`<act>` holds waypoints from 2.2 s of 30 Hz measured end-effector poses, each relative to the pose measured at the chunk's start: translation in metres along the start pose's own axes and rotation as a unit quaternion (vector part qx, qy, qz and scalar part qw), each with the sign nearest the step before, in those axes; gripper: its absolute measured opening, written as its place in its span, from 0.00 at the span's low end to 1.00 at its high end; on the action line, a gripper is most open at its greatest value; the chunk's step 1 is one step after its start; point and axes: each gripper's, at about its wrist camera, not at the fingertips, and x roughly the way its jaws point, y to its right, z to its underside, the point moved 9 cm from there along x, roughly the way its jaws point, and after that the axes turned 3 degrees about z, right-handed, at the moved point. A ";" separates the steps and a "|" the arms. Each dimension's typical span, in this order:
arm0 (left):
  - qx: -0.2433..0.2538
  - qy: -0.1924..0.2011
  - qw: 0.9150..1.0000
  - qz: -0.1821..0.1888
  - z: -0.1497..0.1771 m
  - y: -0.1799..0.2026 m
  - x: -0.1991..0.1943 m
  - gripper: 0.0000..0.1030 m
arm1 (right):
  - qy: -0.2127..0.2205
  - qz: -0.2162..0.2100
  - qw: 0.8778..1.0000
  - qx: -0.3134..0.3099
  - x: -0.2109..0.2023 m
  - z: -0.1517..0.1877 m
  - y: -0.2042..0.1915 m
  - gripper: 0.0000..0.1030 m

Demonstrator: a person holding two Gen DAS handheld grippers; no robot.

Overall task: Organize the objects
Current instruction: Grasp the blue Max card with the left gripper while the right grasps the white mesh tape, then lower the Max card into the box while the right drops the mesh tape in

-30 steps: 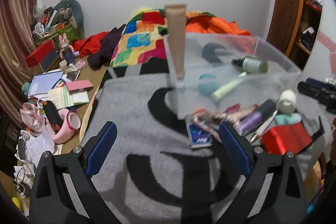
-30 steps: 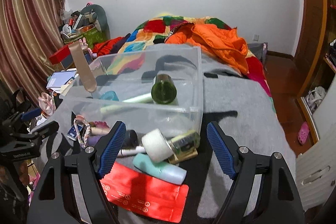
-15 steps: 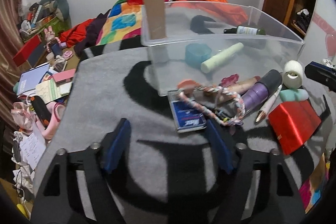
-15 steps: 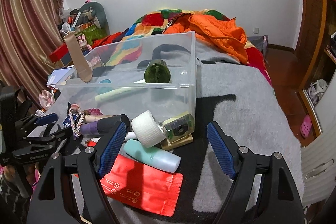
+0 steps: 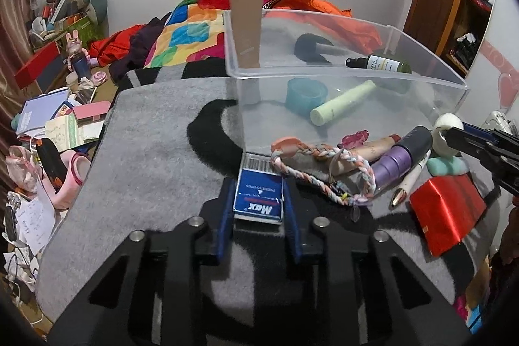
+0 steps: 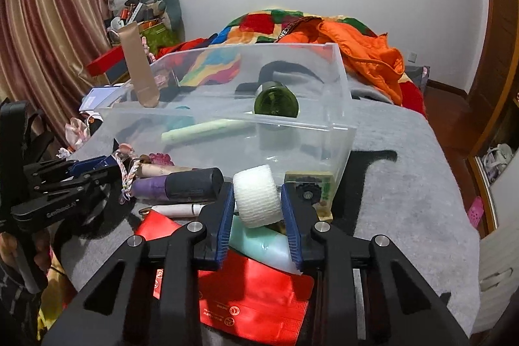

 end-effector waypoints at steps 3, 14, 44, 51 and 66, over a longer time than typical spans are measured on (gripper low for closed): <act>-0.003 0.003 1.000 0.003 0.005 -0.002 -0.006 0.26 | 0.005 -0.007 1.000 -0.002 -0.004 -0.001 -0.002 0.23; -0.015 0.013 1.000 -0.012 0.014 -0.004 -0.028 0.26 | 0.021 -0.040 0.999 0.000 -0.018 -0.013 -0.018 0.23; 0.035 0.109 0.992 0.045 -0.088 0.061 -0.080 0.26 | 0.105 -0.008 0.994 0.022 -0.069 -0.075 0.012 0.23; 0.028 0.092 0.995 0.037 -0.100 0.053 -0.057 0.26 | 0.102 -0.005 0.995 0.020 -0.057 -0.088 0.015 0.23; 0.031 0.049 0.998 0.031 -0.100 0.049 -0.003 0.26 | 0.046 0.007 0.999 0.004 0.001 -0.076 0.012 0.23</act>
